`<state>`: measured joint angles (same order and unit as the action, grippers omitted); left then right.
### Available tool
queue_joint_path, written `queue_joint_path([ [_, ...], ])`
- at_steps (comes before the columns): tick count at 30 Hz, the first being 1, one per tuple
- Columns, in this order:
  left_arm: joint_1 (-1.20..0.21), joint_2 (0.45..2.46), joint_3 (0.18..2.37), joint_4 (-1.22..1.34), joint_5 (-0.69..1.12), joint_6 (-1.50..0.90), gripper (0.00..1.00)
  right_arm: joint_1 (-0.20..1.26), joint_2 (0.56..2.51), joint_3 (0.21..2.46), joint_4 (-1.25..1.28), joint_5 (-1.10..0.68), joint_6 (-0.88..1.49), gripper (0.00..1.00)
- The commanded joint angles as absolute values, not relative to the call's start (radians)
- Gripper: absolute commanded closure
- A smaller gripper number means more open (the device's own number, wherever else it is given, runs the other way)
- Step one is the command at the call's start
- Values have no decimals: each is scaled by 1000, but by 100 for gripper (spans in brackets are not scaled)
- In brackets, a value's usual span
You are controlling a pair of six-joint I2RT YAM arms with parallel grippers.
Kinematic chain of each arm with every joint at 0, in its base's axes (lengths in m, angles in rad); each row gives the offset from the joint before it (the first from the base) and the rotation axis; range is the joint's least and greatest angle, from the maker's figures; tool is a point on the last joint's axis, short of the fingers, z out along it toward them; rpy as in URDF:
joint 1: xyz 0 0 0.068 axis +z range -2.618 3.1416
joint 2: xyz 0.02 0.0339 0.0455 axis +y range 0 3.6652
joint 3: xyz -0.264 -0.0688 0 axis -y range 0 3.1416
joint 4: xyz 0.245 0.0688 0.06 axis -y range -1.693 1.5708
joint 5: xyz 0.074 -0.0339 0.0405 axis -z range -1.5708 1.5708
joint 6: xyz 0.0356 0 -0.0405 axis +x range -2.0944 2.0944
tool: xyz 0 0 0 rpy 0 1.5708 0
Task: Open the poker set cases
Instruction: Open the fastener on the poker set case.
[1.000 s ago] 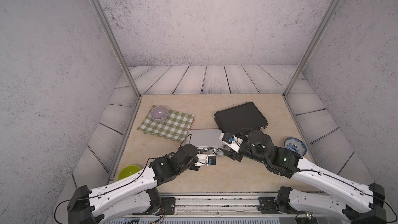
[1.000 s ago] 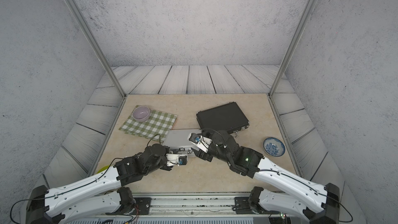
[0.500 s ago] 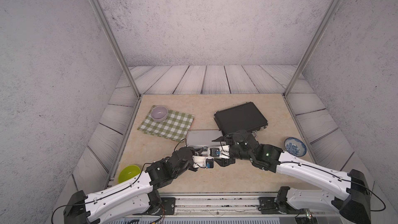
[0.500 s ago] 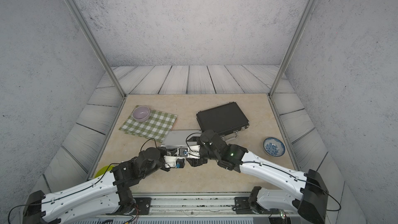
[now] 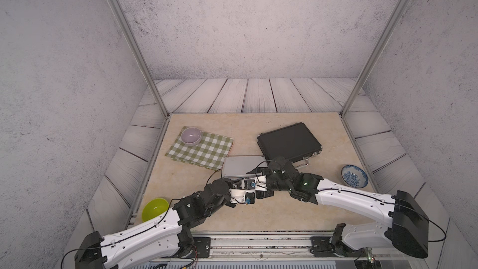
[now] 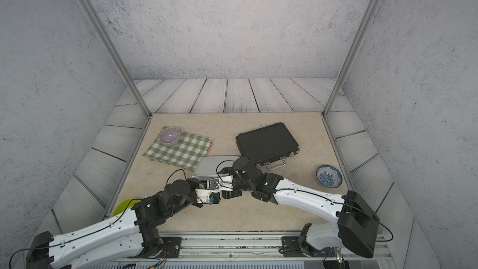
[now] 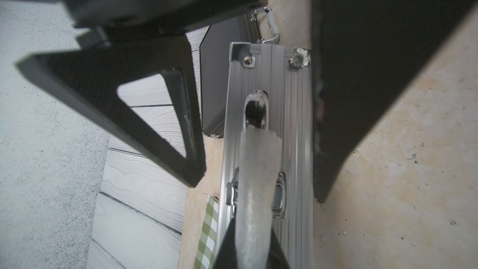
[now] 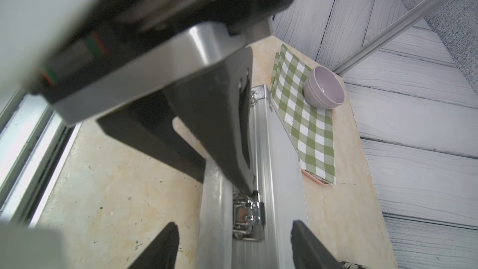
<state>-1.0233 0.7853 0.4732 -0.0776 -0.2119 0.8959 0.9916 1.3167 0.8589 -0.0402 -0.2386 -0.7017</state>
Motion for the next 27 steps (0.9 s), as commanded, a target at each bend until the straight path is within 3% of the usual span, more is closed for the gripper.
queue_joint_path([
  [1,-1022,764,483,57,-204,861,100,988,1337,836,11,-281,-682,31],
  [18,-1008,769,494,111,-166,834,100,988,1355,792,51,-313,-617,33],
  [23,-1003,771,494,111,-149,827,100,988,1370,781,106,-295,-593,27],
  [27,-995,762,497,109,-134,812,100,988,1399,802,78,-290,-605,28],
])
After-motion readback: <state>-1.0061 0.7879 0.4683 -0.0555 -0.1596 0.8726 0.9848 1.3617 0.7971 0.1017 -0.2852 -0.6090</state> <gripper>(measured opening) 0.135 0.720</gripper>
